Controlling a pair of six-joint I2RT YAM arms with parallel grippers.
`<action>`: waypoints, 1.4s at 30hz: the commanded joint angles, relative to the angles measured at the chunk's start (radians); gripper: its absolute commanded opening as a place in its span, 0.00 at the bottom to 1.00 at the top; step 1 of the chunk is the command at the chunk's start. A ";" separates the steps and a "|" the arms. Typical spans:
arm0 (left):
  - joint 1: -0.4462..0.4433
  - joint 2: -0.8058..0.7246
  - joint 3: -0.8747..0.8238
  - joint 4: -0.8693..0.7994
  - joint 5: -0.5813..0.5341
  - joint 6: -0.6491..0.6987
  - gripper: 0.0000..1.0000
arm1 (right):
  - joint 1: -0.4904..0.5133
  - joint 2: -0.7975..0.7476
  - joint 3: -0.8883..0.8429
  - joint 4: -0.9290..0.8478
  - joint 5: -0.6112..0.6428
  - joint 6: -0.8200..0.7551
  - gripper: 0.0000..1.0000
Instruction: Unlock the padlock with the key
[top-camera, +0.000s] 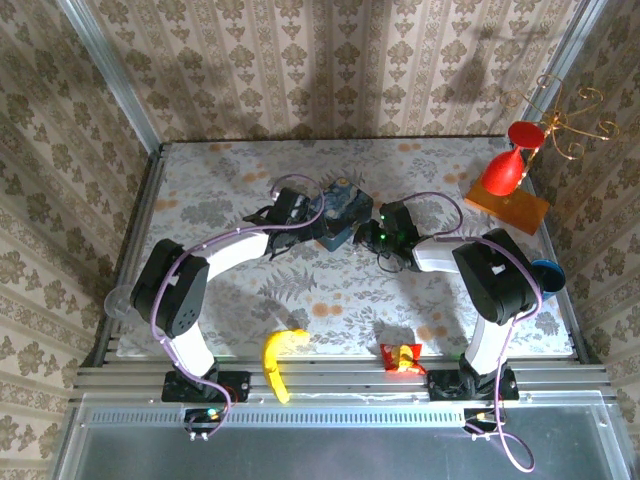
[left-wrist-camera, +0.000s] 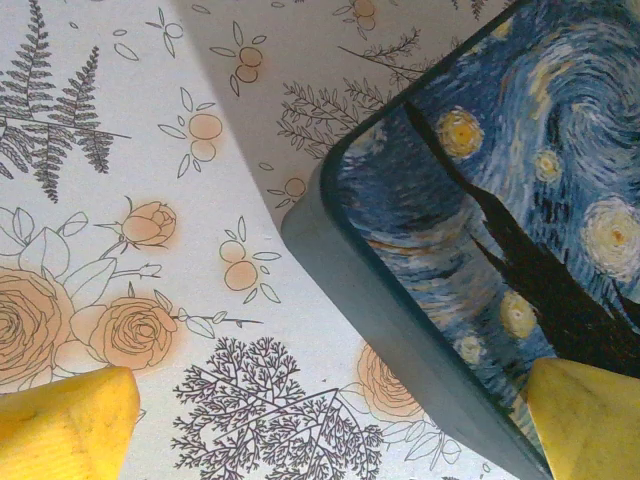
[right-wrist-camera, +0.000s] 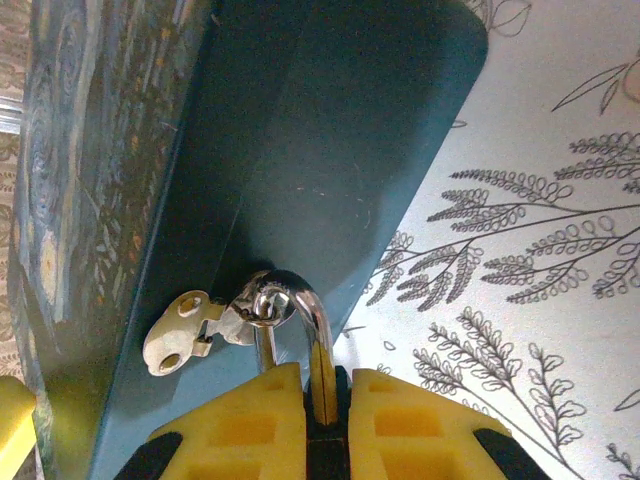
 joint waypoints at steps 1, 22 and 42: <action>0.019 -0.007 0.036 -0.043 -0.002 -0.023 1.00 | -0.016 -0.030 0.009 0.018 0.073 0.004 0.00; 0.022 0.228 0.161 -0.154 -0.068 0.053 1.00 | -0.021 -0.034 0.017 0.021 0.068 0.001 0.00; 0.028 0.257 0.113 -0.235 -0.102 0.063 1.00 | -0.057 0.010 0.013 0.163 0.062 0.057 0.00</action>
